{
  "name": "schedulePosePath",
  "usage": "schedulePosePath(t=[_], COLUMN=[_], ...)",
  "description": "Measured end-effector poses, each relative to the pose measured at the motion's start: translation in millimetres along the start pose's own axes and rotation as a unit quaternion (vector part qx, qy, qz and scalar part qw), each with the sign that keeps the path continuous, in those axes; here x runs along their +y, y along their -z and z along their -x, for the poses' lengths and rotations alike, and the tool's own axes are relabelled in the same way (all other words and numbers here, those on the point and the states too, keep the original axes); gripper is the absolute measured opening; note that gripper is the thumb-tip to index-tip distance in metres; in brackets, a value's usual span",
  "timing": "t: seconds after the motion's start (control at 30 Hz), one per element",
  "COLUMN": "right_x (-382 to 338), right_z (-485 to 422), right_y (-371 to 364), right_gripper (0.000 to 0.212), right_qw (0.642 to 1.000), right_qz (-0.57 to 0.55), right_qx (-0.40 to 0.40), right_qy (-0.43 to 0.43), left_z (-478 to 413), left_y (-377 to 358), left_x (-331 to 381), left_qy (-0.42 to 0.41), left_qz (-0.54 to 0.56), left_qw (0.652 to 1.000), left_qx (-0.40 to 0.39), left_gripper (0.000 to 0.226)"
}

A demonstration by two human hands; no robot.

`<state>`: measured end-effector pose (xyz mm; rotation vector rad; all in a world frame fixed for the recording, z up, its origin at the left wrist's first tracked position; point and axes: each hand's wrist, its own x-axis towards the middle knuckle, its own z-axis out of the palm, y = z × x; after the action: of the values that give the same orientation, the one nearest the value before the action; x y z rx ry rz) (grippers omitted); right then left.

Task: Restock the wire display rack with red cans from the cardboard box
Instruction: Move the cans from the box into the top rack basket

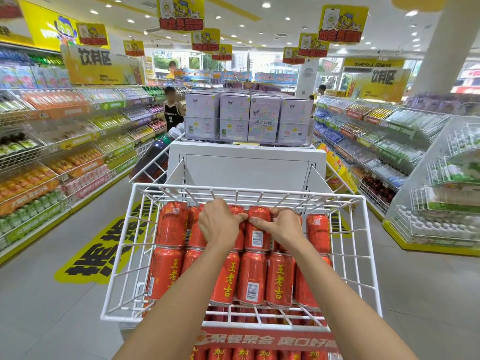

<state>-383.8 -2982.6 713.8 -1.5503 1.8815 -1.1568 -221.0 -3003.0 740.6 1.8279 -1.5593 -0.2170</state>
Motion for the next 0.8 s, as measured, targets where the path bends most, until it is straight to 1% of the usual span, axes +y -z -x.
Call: schedulePosePath(t=[0.07,0.2,0.3,0.4,0.53,0.6,0.67,0.7,0.77,0.8], right_x=[-0.2,0.1,3.0,3.4,-2.3,-6.7,-13.2,-15.9,-22.1,-26.3], right_z=[0.2,1.6,2.0,4.1,7.4,12.0,19.6,23.9,34.2,40.2], right_y=[-0.6,-0.3,-2.3,-5.1,-3.2,-1.5,1.8,4.4,12.2,17.6], right_gripper=[0.037,0.036,0.035,0.043,0.047,0.044,0.041,0.044,0.057,0.060], right_qw=[1.000,0.999,0.998,0.995,0.994,0.993,0.992,0.991,0.986,0.982], right_qz=[-0.001,0.025,0.050,0.091,0.105,0.116,0.123,0.129,0.160,0.183], right_qx=[-0.002,-0.016,-0.017,-0.017,-0.023,-0.019,-0.014,-0.016,-0.028,-0.034], right_qy=[0.004,0.014,0.032,0.041,0.033,0.034,0.033,0.032,0.035,0.041], left_z=[1.1,2.8,3.5,5.0,6.3,7.3,8.0,8.7,12.6,15.8], left_y=[0.6,1.7,-3.5,-6.6,-2.3,4.6,15.5,22.1,36.9,45.1], left_x=[-0.9,-2.3,-5.2,-7.5,-12.0,-14.4,-17.9,-20.1,-24.8,-27.0], left_qy=[-0.007,-0.025,-0.049,-0.075,-0.094,-0.116,-0.148,-0.169,-0.215,-0.238], left_qz=[-0.013,-0.020,-0.024,-0.026,-0.014,-0.006,-0.009,-0.016,-0.045,-0.068], left_qw=[1.000,0.999,0.999,0.997,0.995,0.993,0.988,0.984,0.970,0.960], left_qx=[0.004,0.011,0.005,0.006,0.008,0.002,-0.029,-0.052,-0.102,-0.128], left_gripper=[0.067,0.066,0.055,0.045,0.048,0.053,0.054,0.052,0.047,0.046])
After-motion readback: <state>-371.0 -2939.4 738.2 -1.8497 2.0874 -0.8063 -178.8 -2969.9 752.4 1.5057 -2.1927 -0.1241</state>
